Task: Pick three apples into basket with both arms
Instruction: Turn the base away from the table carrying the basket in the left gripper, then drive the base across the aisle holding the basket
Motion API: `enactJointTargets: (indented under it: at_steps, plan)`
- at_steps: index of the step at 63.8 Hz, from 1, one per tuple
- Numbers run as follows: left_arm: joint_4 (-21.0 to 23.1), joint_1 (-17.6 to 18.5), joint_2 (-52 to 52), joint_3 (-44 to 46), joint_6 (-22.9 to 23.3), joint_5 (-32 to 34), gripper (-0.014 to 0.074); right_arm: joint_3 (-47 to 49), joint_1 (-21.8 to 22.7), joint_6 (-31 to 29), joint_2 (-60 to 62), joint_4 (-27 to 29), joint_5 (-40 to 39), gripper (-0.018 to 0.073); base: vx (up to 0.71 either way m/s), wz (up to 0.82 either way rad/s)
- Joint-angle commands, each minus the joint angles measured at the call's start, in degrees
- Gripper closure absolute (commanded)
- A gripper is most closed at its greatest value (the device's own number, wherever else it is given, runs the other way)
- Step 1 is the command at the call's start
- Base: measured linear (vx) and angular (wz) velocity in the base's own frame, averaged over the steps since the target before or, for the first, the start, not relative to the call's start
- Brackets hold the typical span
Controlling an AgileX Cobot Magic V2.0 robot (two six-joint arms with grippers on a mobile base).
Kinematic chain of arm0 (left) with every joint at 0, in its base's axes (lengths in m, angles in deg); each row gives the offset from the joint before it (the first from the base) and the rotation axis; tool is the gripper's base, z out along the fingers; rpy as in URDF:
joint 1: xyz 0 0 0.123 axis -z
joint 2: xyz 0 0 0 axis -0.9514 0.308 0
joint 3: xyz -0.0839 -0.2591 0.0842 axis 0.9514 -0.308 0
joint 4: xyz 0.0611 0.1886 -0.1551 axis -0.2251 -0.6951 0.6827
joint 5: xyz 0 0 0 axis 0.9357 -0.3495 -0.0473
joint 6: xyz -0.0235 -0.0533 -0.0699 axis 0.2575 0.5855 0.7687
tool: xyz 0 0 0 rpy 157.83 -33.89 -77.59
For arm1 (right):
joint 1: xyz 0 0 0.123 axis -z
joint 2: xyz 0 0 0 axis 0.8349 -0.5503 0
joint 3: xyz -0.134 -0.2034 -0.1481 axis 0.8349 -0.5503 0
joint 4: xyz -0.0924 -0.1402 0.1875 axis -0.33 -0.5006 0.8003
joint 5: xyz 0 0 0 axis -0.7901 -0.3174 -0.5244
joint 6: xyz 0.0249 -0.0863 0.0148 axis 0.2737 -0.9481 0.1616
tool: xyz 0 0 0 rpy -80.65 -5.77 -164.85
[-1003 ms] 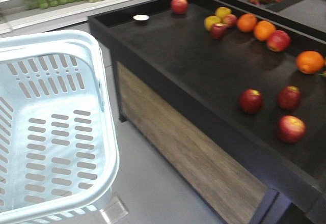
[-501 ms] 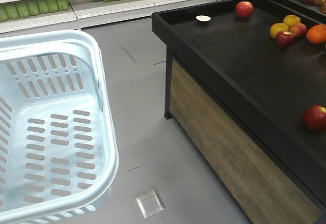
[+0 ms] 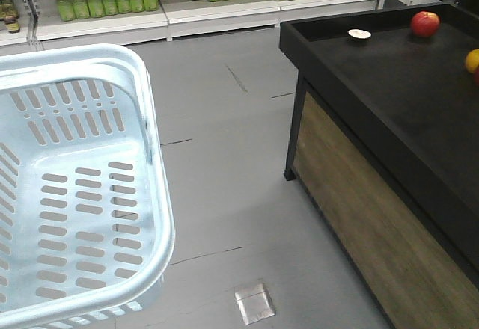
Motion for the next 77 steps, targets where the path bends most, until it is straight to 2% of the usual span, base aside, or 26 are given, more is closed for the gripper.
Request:
enactJointTargets:
  at_steps: [1, 77]
  plan:
    - [0.8, 0.0, -0.3, 1.9, 0.8, 5.6, 0.0604, -0.9, 0.0, -0.4, 0.6, -0.3, -4.0, 0.0568, 0.04, 0.28]
    - [0.8, 0.0, -0.3, 1.9, 0.8, 5.6, 0.0604, -0.9, 0.0, -0.4, 0.6, -0.3, -4.0, 0.0568, 0.06, 0.26]
